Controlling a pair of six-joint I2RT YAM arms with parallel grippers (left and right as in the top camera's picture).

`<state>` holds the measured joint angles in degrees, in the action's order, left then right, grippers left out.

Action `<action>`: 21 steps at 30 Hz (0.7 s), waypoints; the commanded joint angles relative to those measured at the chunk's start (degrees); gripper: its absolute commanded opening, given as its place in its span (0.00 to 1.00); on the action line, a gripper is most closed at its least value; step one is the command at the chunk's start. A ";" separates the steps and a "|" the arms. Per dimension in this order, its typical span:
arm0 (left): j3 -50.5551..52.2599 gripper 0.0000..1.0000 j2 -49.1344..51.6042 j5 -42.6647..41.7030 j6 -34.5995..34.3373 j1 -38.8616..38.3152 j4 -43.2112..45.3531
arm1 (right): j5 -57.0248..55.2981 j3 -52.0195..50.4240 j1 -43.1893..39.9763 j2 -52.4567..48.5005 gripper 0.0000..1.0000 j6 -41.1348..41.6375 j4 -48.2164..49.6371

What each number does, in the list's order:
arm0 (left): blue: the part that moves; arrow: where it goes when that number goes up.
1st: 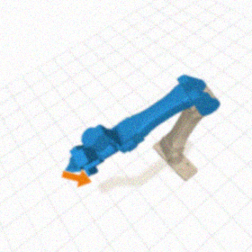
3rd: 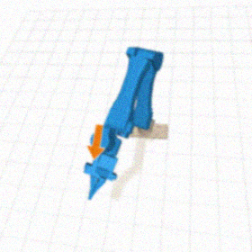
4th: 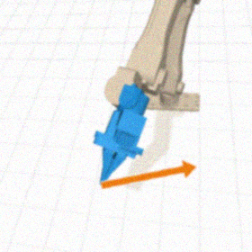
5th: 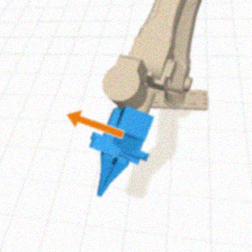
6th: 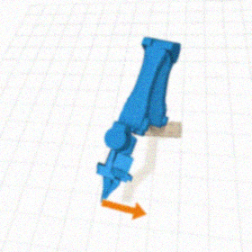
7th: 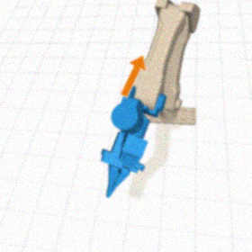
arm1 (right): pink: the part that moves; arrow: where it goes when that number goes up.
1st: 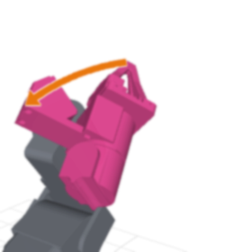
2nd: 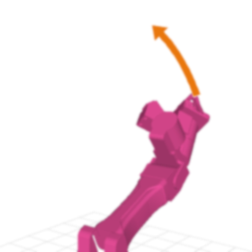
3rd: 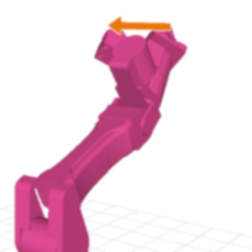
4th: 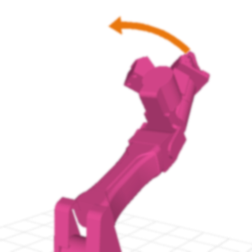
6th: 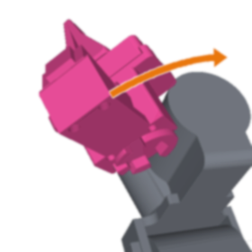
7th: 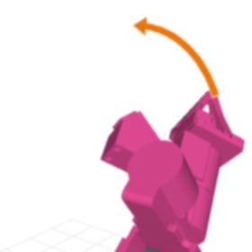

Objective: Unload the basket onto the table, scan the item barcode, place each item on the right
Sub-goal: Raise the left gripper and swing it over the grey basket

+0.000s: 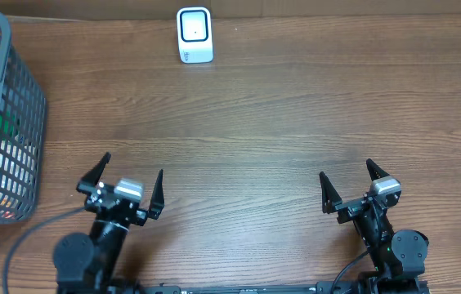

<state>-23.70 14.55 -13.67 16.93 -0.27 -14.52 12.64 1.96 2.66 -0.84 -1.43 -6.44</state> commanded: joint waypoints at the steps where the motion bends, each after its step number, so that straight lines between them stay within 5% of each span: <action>1: -9.81 1.00 7.87 -5.49 -2.08 0.26 -3.21 | 0.00 -0.42 0.28 0.68 1.00 0.33 0.35; 21: -85.40 1.00 62.82 -21.20 -4.24 0.26 -59.89 | 0.00 -0.42 0.28 0.68 1.00 0.33 0.35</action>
<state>-104.05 74.81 -30.52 13.61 -0.27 -72.60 12.67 1.89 2.68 -0.84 -1.43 -6.44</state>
